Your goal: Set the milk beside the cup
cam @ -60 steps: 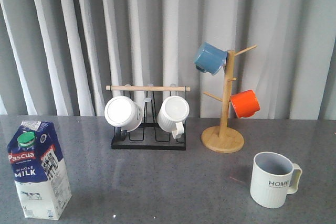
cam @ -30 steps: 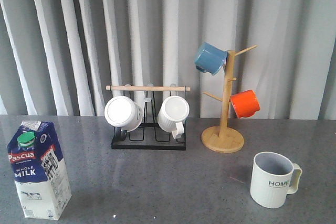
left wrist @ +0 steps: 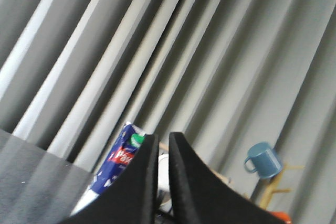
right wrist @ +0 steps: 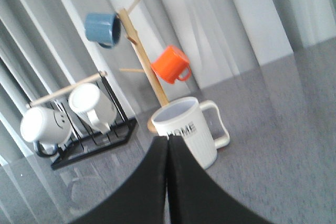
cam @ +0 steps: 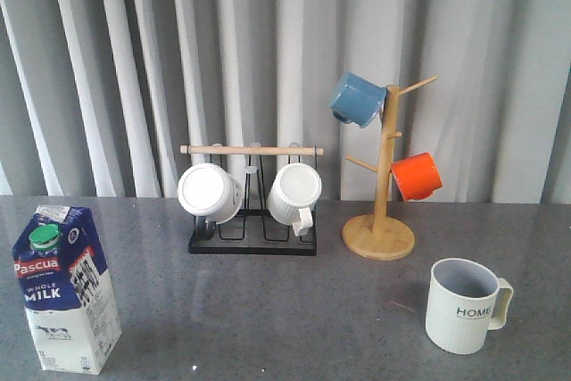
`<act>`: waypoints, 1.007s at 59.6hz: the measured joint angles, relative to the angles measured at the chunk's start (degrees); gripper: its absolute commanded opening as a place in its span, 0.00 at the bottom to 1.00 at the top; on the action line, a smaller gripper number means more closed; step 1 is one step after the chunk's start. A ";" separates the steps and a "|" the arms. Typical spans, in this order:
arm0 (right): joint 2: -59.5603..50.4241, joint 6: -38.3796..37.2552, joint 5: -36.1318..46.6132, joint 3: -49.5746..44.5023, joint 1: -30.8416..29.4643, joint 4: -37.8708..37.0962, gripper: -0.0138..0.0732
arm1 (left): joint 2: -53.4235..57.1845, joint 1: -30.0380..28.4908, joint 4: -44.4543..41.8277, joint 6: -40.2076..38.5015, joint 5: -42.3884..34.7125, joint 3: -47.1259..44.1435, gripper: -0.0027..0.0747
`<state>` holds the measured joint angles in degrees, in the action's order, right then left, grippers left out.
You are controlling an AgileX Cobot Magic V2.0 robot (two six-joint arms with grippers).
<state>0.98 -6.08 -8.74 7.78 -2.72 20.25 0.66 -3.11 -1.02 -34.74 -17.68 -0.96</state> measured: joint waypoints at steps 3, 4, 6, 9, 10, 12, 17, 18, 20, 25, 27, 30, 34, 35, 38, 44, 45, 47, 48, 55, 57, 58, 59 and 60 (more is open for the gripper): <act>2.18 1.12 -0.48 2.88 0.00 -0.53 0.24 | 0.00 0.00 -0.07 -3.93 -0.41 1.05 0.23; 3.08 1.71 -0.56 3.93 0.00 -0.68 0.25 | 0.00 0.00 -0.33 -5.22 -0.41 1.59 0.24; 4.65 2.88 -0.62 5.67 0.00 -0.74 0.30 | 0.00 0.00 -0.94 -6.95 -0.47 2.55 0.29; 7.17 4.81 -0.94 8.41 0.00 -0.88 0.38 | 0.00 0.00 -2.37 -8.54 -0.53 4.28 0.36; 8.11 5.55 -0.94 9.40 0.00 -0.88 0.41 | 0.00 0.00 -2.73 -9.11 -0.60 4.72 0.39; 9.63 6.58 -0.94 10.98 0.00 -0.88 0.47 | 0.00 0.00 -3.37 -9.93 -0.84 5.84 0.44; 13.28 8.04 -0.64 14.02 0.00 -0.88 0.64 | 0.04 0.00 -3.94 -11.82 -1.88 8.53 0.56; 14.04 8.16 -0.26 14.43 0.00 -0.88 0.66 | 0.04 0.00 -4.02 -11.99 -2.32 8.97 0.58; 15.19 8.38 0.53 14.82 0.00 -0.82 0.72 | 0.04 0.00 -4.08 -12.15 -3.20 9.54 0.62; 17.54 8.51 3.86 14.90 0.00 -0.13 0.82 | 0.04 0.00 -4.20 -12.35 -6.04 10.46 0.70; 18.06 8.56 5.46 14.90 0.00 0.07 0.84 | 0.04 0.00 -4.21 -12.35 -6.52 10.77 0.71; 18.50 8.56 8.29 14.90 0.00 0.41 0.85 | 0.04 0.00 -4.28 -12.37 -6.57 11.46 0.71; 18.61 8.64 11.53 14.95 0.00 0.57 0.84 | 0.04 0.00 -4.90 -12.37 -5.60 13.21 0.71; 18.69 8.71 12.11 14.95 0.00 0.57 0.83 | 0.04 0.00 -5.50 -12.37 -5.06 14.01 0.71; 18.89 8.96 12.35 15.37 0.00 0.57 0.83 | -0.03 0.00 -8.16 -12.42 -3.13 16.78 0.71; 20.86 10.75 7.08 18.22 0.00 0.57 0.82 | -3.19 0.00 -16.76 -12.42 3.62 24.58 0.71; 21.22 11.13 5.71 19.02 0.00 0.57 0.82 | -3.90 0.00 -17.87 -12.42 4.59 25.68 0.71; 22.45 12.34 3.35 20.50 0.00 0.57 0.82 | -6.25 0.00 -20.80 -12.42 7.22 29.09 0.71; 22.89 13.14 2.40 21.14 0.00 0.57 0.82 | -7.12 0.00 -21.60 -12.42 8.91 30.25 0.71; 26.96 18.27 -5.84 28.08 0.00 0.33 0.82 | -16.45 0.58 -25.14 -12.13 19.91 41.51 0.71; 28.19 19.48 -7.79 30.29 0.00 0.28 0.82 | -19.07 1.15 -25.28 -11.59 24.03 45.02 0.71; 28.77 19.89 -8.67 31.33 0.00 0.26 0.82 | -20.62 1.53 -25.28 -10.95 26.08 46.16 0.71; 29.12 20.13 -9.18 31.98 0.00 0.19 0.82 | -21.62 1.78 -25.28 -10.31 27.45 47.83 0.71; 29.64 20.53 -9.88 32.89 0.00 0.18 0.82 | -23.14 2.18 -25.28 -9.25 29.45 48.90 0.71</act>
<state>30.61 14.45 -18.62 40.67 -2.72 20.43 -22.48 -0.93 -26.30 -43.99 11.77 47.94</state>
